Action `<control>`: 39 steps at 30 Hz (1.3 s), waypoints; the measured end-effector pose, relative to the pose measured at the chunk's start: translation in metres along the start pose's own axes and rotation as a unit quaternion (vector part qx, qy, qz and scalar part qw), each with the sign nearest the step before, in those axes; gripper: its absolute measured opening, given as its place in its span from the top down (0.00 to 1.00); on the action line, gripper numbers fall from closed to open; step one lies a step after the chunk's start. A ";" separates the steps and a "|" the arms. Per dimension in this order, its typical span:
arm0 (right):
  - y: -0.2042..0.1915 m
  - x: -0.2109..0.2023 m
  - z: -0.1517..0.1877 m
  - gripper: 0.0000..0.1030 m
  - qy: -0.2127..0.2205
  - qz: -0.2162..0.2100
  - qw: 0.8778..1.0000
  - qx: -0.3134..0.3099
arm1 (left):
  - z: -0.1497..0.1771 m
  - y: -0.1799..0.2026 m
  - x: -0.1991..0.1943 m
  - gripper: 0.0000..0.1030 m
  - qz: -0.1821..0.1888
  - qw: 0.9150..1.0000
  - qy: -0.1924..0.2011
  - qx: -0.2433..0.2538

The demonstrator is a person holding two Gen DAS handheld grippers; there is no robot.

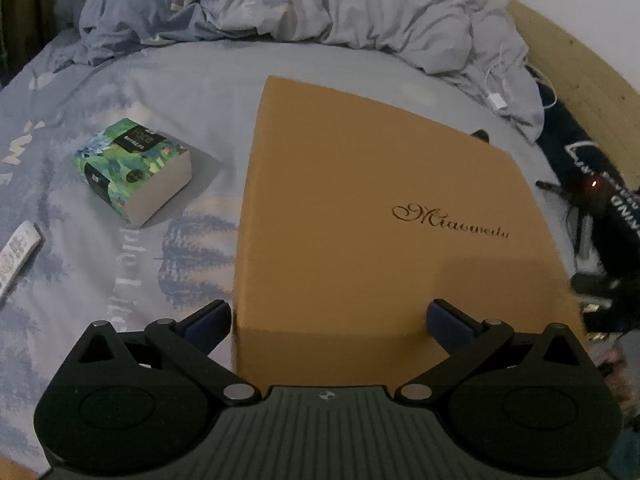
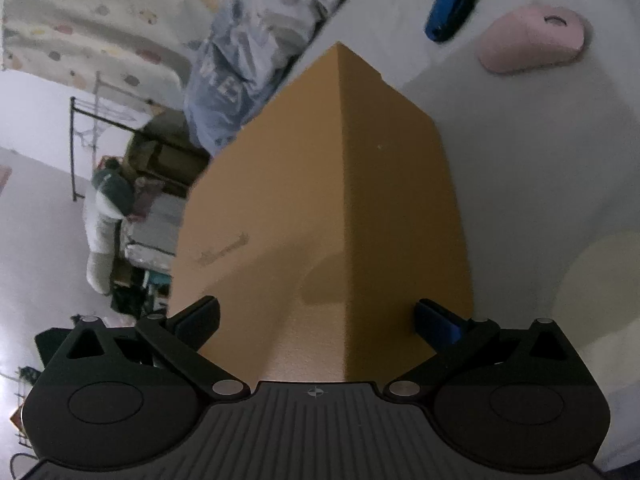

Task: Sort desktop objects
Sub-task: 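Lower the orange box flat onto the bed with both grippers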

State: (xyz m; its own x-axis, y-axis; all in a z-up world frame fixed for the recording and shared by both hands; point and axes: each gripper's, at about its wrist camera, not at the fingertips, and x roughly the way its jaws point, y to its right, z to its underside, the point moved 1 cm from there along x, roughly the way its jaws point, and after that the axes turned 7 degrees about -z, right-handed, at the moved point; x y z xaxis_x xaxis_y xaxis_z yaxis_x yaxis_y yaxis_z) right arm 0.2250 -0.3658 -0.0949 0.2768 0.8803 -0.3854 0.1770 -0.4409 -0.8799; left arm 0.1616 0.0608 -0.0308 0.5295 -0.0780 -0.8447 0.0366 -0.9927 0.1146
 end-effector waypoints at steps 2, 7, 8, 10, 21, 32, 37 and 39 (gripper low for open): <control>-0.007 -0.002 -0.003 0.00 0.007 -0.005 1.000 -0.010 | 0.002 0.001 0.003 0.00 -0.004 1.000 -0.005 0.003; -0.020 0.006 -0.007 0.00 -0.011 0.030 0.999 -0.039 | 0.003 0.001 0.005 0.00 -0.006 1.000 -0.004 -0.006; -0.021 0.007 -0.006 0.00 -0.012 0.035 0.998 -0.043 | 0.003 0.001 0.005 0.00 -0.007 1.000 -0.004 -0.006; -0.022 0.007 -0.005 0.00 -0.009 0.039 0.998 -0.042 | 0.003 0.001 0.005 0.00 -0.007 1.000 -0.004 -0.008; -0.039 0.014 0.003 0.00 -0.022 0.095 0.992 -0.076 | 0.003 0.001 0.010 0.00 -0.010 1.000 -0.006 -0.011; -0.047 0.034 0.015 0.00 -0.049 0.164 0.978 -0.116 | 0.006 0.005 0.017 0.00 -0.016 1.000 -0.008 -0.001; -0.047 0.042 0.016 0.00 -0.053 0.181 0.975 -0.113 | 0.003 0.005 0.021 0.00 -0.015 1.000 -0.006 0.000; -0.044 0.043 0.014 0.00 -0.057 0.181 0.976 -0.106 | 0.002 0.004 0.024 0.00 -0.014 1.000 -0.006 -0.001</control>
State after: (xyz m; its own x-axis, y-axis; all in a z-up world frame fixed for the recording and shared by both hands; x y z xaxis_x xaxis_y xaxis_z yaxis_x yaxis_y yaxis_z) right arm 0.2156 -0.3061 -0.0772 0.2520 0.6680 -0.7002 0.2823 -0.7428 -0.6071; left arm 0.1732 0.0547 -0.0516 0.5188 -0.0513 -0.8533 0.0531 -0.9943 0.0921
